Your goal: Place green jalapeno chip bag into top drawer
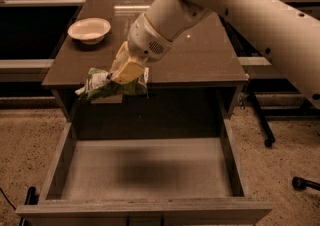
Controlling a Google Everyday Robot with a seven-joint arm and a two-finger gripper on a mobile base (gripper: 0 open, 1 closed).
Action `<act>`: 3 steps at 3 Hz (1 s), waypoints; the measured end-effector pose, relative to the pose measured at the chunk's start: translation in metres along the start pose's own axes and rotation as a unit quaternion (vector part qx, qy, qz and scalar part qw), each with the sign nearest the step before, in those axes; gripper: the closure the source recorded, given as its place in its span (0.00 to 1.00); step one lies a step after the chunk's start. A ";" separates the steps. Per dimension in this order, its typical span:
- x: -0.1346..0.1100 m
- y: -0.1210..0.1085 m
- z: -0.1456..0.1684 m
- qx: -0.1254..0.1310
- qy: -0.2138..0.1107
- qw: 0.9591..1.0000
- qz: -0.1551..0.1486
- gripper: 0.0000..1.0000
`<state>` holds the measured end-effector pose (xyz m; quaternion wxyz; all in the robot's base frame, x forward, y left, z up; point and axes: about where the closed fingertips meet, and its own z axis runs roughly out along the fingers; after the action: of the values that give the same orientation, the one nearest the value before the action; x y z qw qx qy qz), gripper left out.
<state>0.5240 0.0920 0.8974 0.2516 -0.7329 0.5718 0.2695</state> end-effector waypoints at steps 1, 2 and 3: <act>-0.006 0.008 -0.002 -0.001 0.007 0.999 0.032 1.00; 0.010 0.001 0.002 -0.001 -0.004 0.999 0.047 1.00; 0.041 0.006 0.012 0.026 -0.012 0.997 0.069 1.00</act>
Offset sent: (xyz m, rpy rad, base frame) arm 0.0153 -0.0184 -0.0247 0.0232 0.1074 -0.1085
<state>0.5254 0.0696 0.8605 0.2583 -0.6815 0.6247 0.2803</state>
